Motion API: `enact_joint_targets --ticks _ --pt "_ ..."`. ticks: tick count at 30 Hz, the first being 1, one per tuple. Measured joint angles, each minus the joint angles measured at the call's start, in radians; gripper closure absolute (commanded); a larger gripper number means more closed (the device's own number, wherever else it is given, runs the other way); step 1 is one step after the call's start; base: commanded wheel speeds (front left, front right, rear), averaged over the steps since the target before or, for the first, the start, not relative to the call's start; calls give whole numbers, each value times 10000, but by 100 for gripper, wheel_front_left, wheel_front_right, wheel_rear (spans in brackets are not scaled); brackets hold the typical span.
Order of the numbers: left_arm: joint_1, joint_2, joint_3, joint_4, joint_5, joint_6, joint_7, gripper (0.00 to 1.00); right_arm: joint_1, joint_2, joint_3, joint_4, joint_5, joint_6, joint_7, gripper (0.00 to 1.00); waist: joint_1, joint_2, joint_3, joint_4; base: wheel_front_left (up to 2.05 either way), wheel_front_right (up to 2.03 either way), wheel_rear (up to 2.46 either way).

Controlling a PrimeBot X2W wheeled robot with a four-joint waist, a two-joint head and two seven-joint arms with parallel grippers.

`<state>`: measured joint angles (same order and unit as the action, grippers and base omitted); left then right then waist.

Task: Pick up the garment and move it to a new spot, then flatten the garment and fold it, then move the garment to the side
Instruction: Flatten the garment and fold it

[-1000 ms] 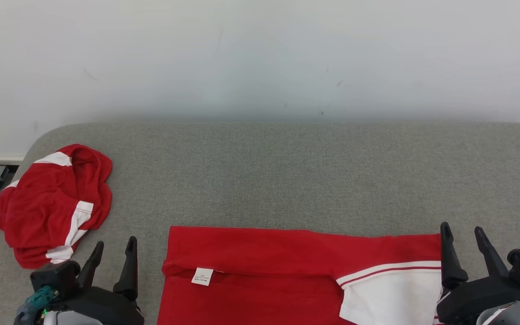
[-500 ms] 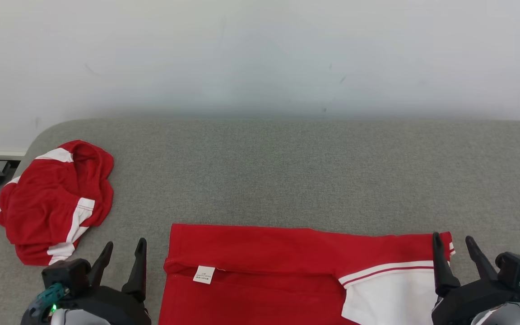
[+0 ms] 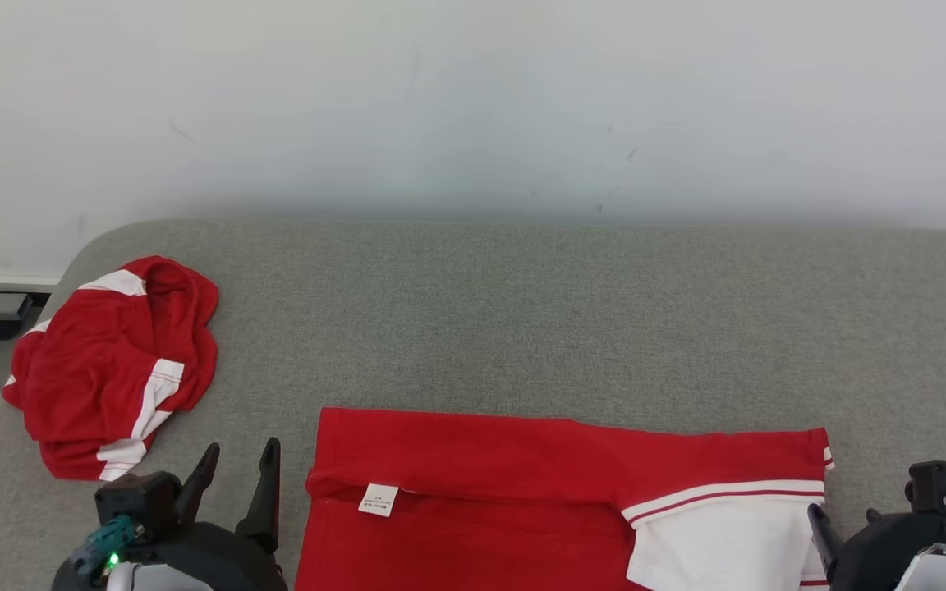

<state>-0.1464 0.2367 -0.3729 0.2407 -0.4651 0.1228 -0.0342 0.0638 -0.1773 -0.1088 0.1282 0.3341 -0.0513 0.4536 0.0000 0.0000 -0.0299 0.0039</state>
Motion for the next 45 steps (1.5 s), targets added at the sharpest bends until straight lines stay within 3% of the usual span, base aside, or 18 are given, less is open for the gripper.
enact_joint_targets --ticks 12,34,36,39,40,41,43,45 --pt "-14 -65 -157 -192 132 0 174 0 -540 -245 -56 961 90 -59 1453 0 0 0 291 116 0 0 0" --pt "-264 -92 -219 -121 148 0 265 0 -1400 -82 42 2188 173 -251 1822 0 0 0 787 408 0 0 0" --pt "-275 -86 -219 -119 148 -2 265 0 -1515 -40 -2 2297 174 -293 1801 15 0 0 818 410 0 0 0" --pt "-283 -88 -224 -117 148 -2 288 0 -1608 59 -86 2380 230 -347 1801 50 0 1 847 417 0 0 0" --pt "-288 -92 -232 -117 148 -2 309 0 -1620 113 -105 2443 282 -360 1799 54 0 0 858 423 0 0 0" --pt "-291 -94 -242 -115 148 -2 309 0 -1631 136 -102 2514 280 -366 1799 66 0 0 867 432 0 0 0" --pt "-291 -90 -244 -102 148 -2 311 0 -1687 165 -113 2589 282 -366 1799 100 0 0 881 447 0 0 0" --pt "-295 -92 -244 -98 148 -2 334 0 -1755 194 -111 2633 282 -368 1797 100 0 0 892 458 0 0 0"
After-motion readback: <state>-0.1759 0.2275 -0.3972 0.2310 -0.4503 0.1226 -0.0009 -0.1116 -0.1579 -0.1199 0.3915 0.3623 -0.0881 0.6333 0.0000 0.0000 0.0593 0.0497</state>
